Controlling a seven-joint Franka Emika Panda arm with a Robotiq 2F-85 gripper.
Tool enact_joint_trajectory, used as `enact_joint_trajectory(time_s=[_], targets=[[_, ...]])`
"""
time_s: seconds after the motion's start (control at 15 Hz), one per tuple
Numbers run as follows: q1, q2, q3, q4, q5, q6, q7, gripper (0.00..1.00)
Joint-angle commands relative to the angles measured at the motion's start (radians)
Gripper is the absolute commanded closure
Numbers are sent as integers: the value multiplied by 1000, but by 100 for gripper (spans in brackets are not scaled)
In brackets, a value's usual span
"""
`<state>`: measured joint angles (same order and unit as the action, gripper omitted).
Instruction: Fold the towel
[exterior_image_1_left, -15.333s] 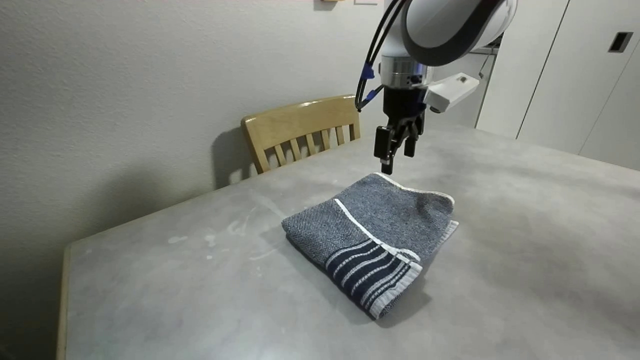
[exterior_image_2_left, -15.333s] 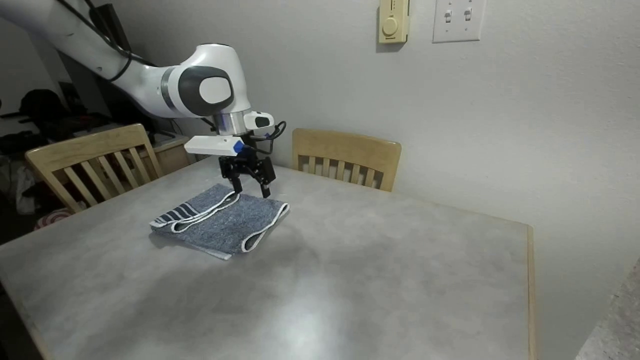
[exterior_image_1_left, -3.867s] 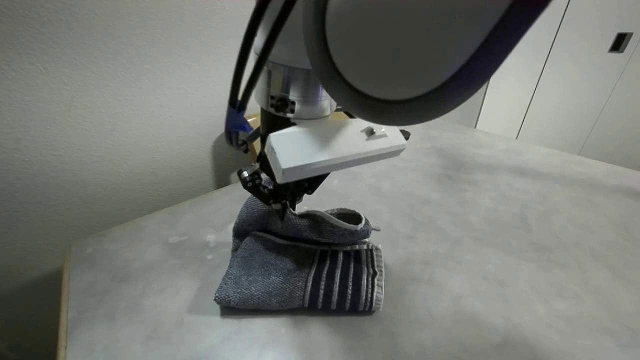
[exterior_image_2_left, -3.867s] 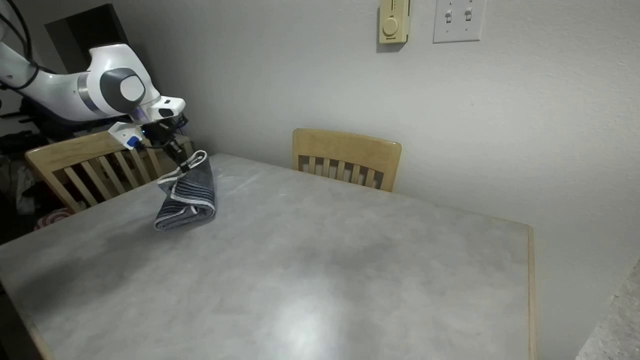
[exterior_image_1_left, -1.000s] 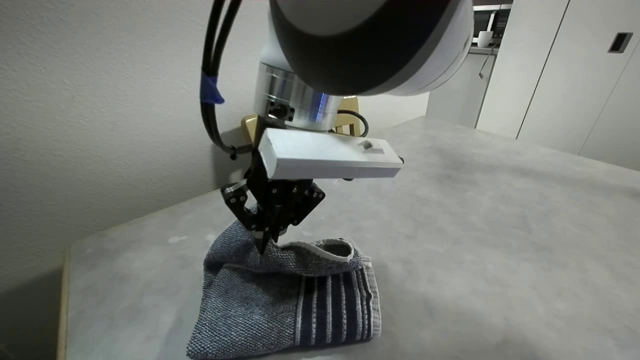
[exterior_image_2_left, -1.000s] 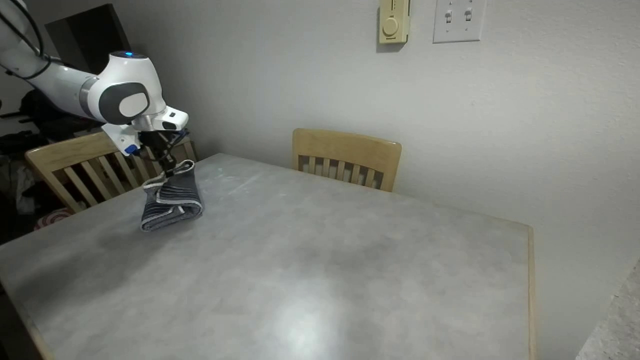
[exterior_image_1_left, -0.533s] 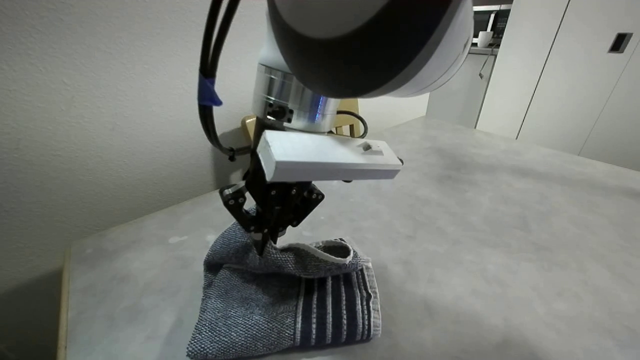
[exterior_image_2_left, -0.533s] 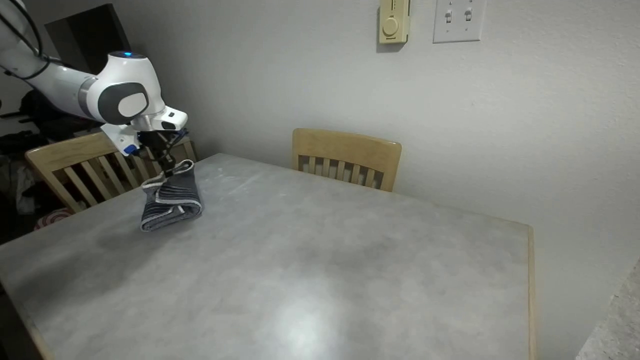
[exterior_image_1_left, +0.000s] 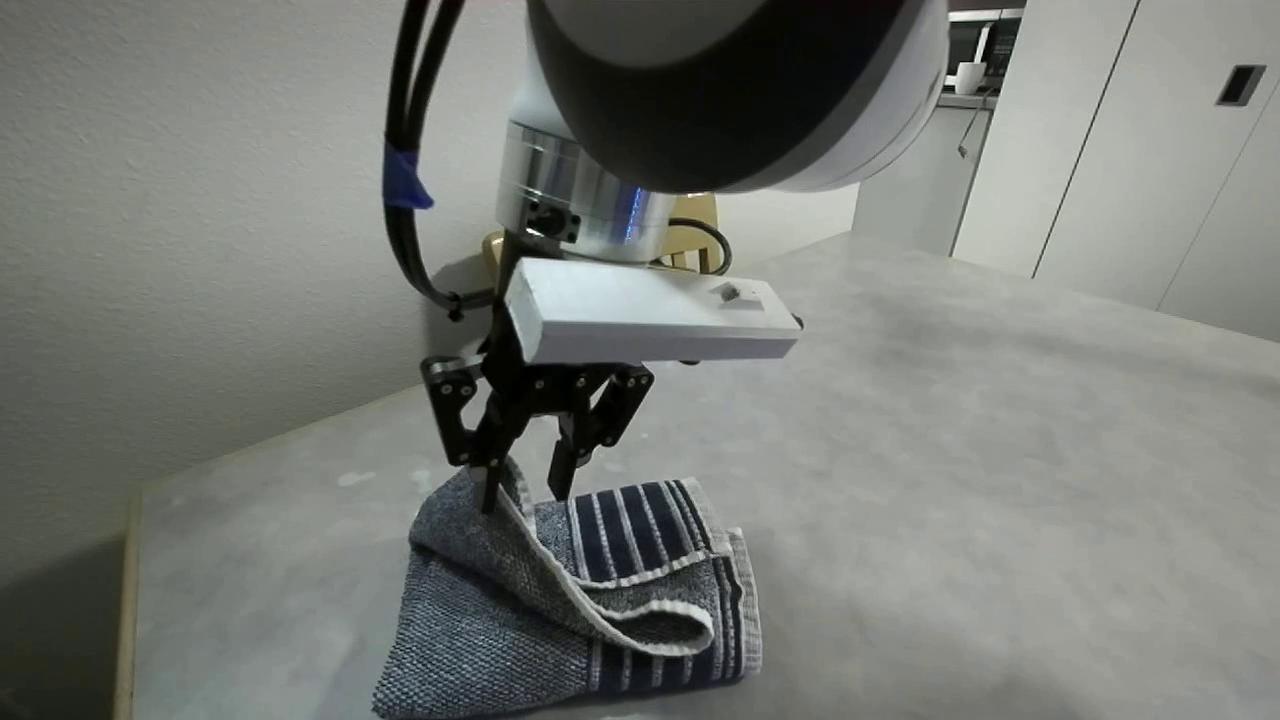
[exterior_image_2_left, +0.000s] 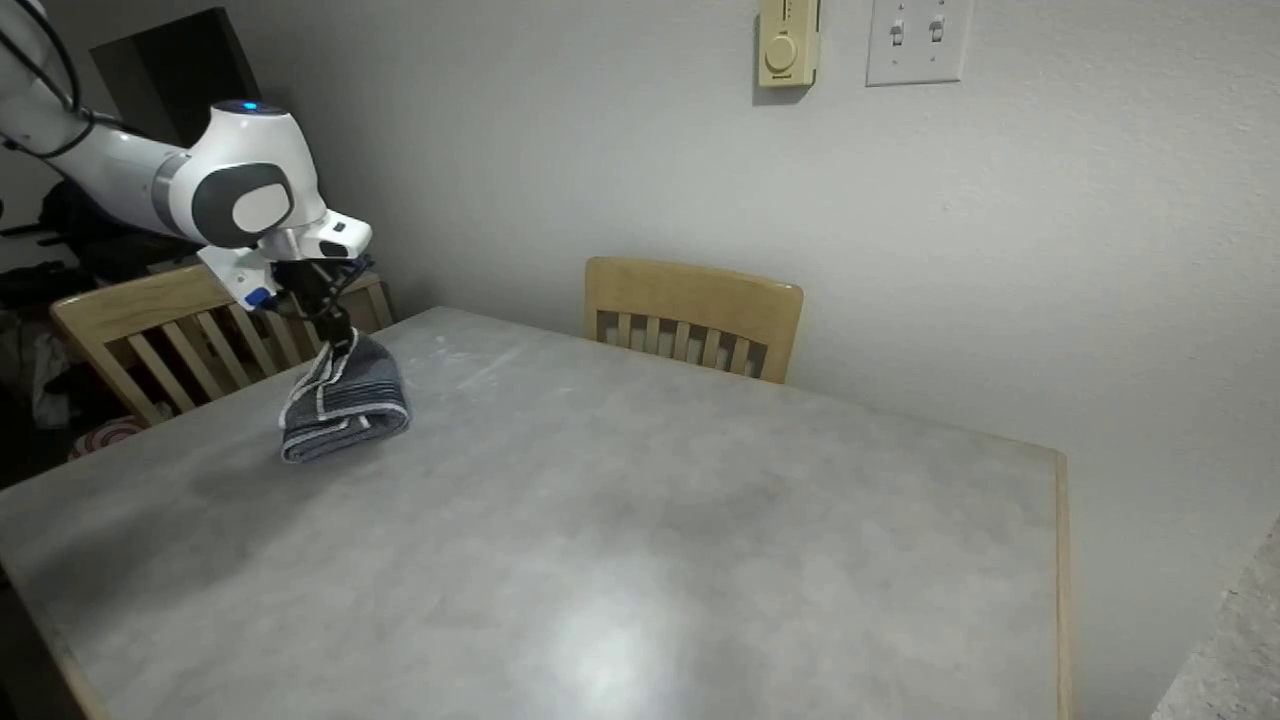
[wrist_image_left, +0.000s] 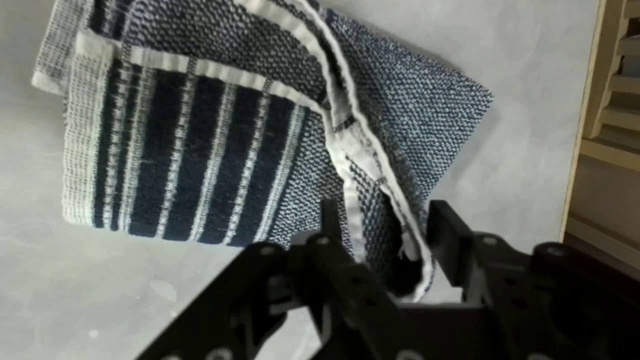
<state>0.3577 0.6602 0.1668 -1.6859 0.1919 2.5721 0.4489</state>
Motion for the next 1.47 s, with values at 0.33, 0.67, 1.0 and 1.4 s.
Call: enact_joint_trajectory(time_s=[0.33, 0.67, 1.0, 1.4], targets=[[16, -18, -25, 8, -34, 19, -26, 0], [74, -41, -145, 31, -209, 89, 15, 28], [56, -17, -194, 85, -265, 118, 8, 59], [-73, 68, -59, 114, -167, 167, -195, 100]])
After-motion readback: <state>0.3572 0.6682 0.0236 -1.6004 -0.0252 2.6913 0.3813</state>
